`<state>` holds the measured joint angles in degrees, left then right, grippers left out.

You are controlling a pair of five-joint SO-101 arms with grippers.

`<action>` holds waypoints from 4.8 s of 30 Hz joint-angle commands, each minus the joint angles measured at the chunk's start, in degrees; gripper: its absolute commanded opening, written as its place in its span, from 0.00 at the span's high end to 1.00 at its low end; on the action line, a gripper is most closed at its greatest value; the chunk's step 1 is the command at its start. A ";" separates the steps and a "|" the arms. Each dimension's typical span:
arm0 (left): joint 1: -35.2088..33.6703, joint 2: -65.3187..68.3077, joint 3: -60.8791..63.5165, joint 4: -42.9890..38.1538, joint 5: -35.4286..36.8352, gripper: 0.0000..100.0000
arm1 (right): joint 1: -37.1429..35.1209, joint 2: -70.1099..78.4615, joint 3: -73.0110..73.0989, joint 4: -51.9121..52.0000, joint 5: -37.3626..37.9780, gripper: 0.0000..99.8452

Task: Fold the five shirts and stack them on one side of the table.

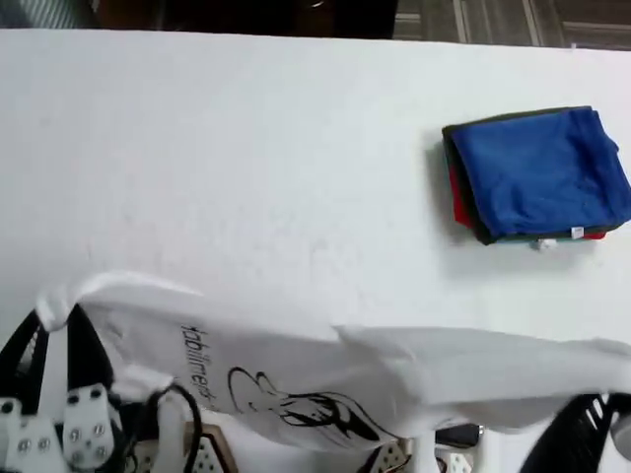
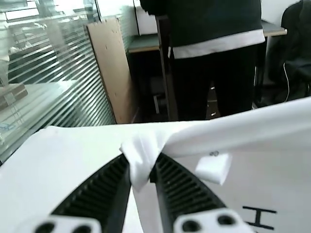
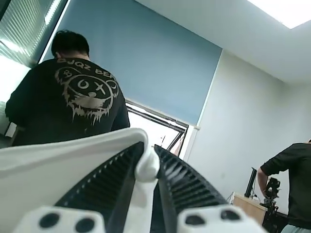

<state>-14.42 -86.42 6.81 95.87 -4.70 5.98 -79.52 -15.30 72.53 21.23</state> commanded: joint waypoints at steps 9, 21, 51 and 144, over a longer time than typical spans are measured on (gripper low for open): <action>-4.40 0.35 -4.18 1.14 3.25 0.97 | 0.75 2.24 2.37 -0.40 -0.18 0.98; -5.01 0.97 29.85 -39.03 6.42 0.97 | -5.49 20.79 29.71 -29.32 0.26 0.98; -4.84 29.01 7.52 -21.89 6.42 0.97 | -9.80 18.59 27.96 -23.69 0.26 0.98; -4.31 130.73 -64.31 6.77 -0.26 0.97 | -12.88 94.29 -2.29 -3.47 0.26 0.98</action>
<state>-17.85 45.36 -52.35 96.57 -2.68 -7.21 21.23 -15.12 65.32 21.23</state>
